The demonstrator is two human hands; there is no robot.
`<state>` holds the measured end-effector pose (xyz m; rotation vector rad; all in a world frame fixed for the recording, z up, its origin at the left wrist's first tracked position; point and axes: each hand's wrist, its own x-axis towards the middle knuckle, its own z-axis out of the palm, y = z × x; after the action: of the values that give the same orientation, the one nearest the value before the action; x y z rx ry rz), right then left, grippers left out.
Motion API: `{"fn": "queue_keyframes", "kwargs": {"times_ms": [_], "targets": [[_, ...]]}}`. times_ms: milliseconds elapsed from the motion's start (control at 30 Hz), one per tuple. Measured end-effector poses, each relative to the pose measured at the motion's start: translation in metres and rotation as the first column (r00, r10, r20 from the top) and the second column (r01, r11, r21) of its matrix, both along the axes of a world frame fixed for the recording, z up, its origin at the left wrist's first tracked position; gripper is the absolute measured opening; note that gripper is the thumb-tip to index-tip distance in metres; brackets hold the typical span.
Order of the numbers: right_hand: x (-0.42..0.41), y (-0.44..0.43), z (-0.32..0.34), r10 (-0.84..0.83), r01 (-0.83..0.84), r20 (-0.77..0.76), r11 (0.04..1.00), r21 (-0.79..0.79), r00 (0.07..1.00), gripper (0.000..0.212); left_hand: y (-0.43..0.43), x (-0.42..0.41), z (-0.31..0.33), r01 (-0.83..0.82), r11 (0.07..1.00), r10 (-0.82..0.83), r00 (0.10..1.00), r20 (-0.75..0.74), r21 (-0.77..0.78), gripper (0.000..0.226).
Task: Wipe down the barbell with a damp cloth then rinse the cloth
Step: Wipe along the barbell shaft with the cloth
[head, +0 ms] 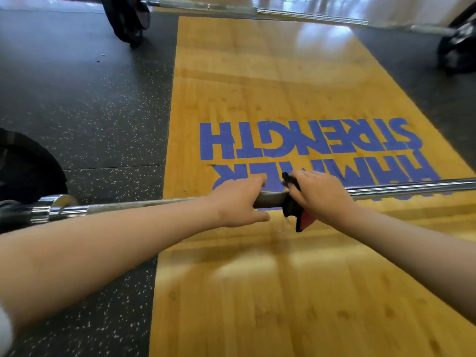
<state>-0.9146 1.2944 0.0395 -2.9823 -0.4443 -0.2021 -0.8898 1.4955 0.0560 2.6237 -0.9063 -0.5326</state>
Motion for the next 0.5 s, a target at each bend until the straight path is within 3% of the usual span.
{"fn": "queue_keyframes", "kwargs": {"times_ms": [67, 167, 333, 500], "targets": [[-0.005, -0.013, 0.009, -0.032, 0.027, 0.074, 0.997, 0.066, 0.997, 0.025, -0.026, 0.004, 0.002, -0.002, 0.998, -0.001, 0.999, -0.054, -0.062, 0.063], [-0.017, -0.018, 0.019, -0.066, 0.053, 0.113, 0.992, 0.116, 0.991, 0.033, -0.066, 0.007, -0.001, 0.103, 0.990, -0.104, 0.995, -0.001, -0.096, 0.049], [-0.027, -0.034, 0.039, -0.145, 0.130, 0.160, 0.986, 0.102, 0.976, 0.036, -0.098, 0.010, 0.007, 0.139, 0.949, -0.142, 0.990, 0.011, -0.284, 0.030], [-0.023, -0.028, 0.067, -0.173, 0.172, 0.107, 0.985, 0.019, 0.979, 0.040, -0.097, 0.014, 0.013, 0.033, 0.866, -0.138, 0.975, -0.174, -0.500, 0.022]]}}
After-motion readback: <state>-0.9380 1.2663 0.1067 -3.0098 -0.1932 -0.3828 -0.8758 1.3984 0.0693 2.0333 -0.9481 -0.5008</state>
